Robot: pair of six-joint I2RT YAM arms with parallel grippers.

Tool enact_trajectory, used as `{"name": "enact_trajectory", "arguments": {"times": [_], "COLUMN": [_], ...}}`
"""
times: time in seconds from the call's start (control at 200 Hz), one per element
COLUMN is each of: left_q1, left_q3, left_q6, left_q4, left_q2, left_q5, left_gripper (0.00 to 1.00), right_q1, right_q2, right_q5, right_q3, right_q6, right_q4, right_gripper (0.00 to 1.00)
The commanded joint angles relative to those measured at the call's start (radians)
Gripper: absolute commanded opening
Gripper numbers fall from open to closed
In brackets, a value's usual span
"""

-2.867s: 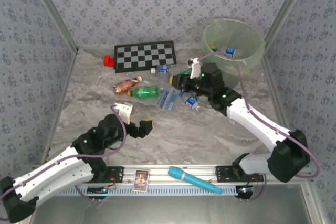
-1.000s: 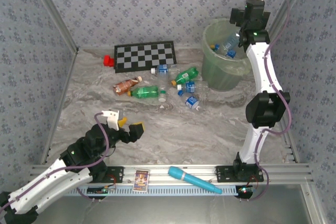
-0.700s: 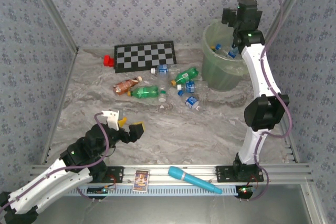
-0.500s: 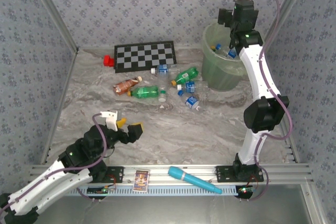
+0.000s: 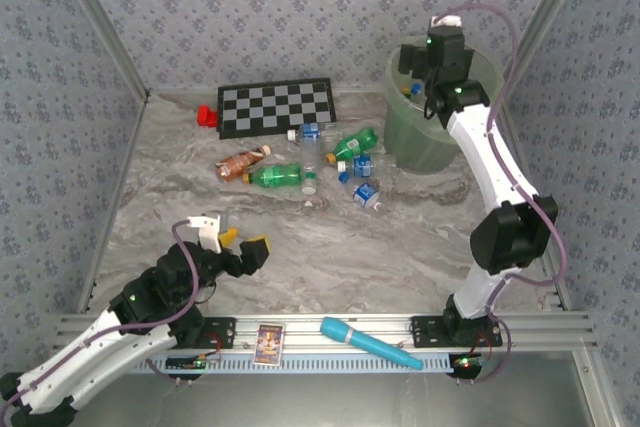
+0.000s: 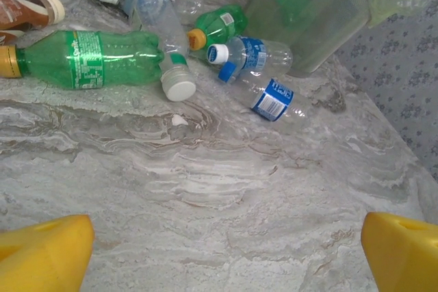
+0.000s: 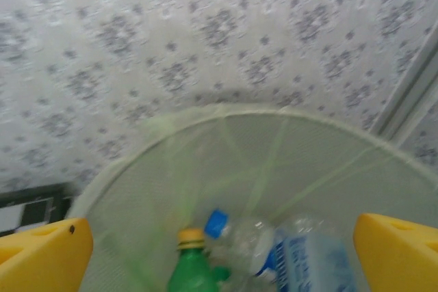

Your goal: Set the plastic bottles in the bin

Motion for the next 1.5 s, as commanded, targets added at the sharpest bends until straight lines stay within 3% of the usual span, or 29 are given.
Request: {"name": "enact_trajectory", "arguments": {"times": [0.0, 0.265, 0.525, 0.79, 0.965, 1.09, 1.494], "left_q1": [-0.001, -0.002, 0.001, 0.003, 0.004, 0.004, 0.018], "left_q3": [-0.006, 0.014, 0.064, 0.113, 0.123, 0.119, 0.088], "left_q6": [-0.016, -0.045, -0.041, -0.043, -0.049, -0.055, -0.055], "left_q4": [0.019, 0.063, 0.168, 0.222, 0.222, 0.214, 0.156], "left_q2": [0.027, 0.163, 0.393, 0.552, 0.577, 0.564, 0.445], "left_q5": [-0.029, -0.078, -0.066, -0.055, -0.047, -0.05, -0.067], "left_gripper": [1.0, 1.0, 1.0, 1.0, 1.0, 1.0, 1.0], "right_q1": [0.063, 0.183, 0.336, 0.345, 0.327, 0.307, 0.338], "right_q2": [-0.112, -0.293, -0.373, -0.367, -0.262, -0.144, 0.106], "right_q5": [-0.016, -0.092, -0.047, -0.149, -0.262, -0.323, -0.247], "right_q3": [-0.108, -0.438, -0.665, -0.852, -0.814, -0.705, -0.391], "right_q6": [0.068, 0.135, 0.065, 0.085, 0.028, 0.014, -0.053], "right_q4": [0.114, 0.188, 0.132, 0.169, 0.1, -0.033, -0.391], "right_gripper": [1.0, 0.99, 0.99, 0.99, 0.98, 0.84, 0.8]}}
